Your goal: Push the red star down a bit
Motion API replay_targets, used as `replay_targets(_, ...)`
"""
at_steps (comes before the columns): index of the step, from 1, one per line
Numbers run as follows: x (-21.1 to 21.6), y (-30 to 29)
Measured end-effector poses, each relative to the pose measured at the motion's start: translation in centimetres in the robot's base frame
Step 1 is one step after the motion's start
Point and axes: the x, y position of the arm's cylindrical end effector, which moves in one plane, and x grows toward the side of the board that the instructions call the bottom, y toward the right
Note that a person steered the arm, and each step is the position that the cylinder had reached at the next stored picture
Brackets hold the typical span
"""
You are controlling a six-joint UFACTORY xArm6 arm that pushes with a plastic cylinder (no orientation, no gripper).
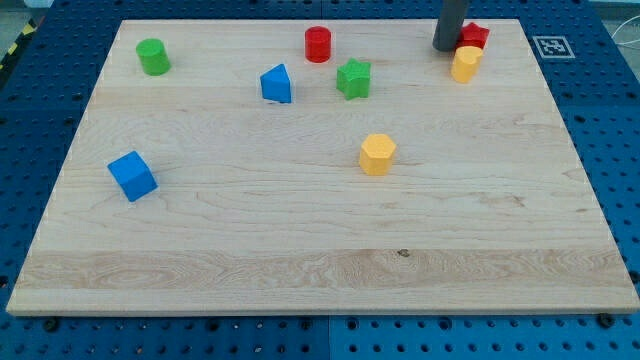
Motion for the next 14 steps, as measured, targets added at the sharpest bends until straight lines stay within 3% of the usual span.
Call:
replay_targets(2,0.0,-2.0)
replay_targets(5,-5.2,2.1)
replay_targets(14,-2.3,3.2)
